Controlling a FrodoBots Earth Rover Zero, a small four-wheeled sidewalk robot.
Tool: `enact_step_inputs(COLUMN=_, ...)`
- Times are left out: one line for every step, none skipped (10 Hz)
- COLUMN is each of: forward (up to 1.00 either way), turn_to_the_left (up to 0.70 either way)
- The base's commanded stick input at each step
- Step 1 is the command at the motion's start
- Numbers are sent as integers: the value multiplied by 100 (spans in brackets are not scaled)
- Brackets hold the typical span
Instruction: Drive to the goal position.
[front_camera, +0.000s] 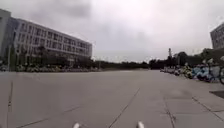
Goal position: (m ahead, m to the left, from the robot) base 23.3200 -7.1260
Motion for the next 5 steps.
enact_step_inputs(forward=85, turn_to_the_left=-29)
enact_step_inputs(forward=85, turn_to_the_left=-7)
enact_step_inputs(forward=85, turn_to_the_left=0)
enact_step_inputs(forward=85, turn_to_the_left=0)
enact_step_inputs(forward=85, turn_to_the_left=0)
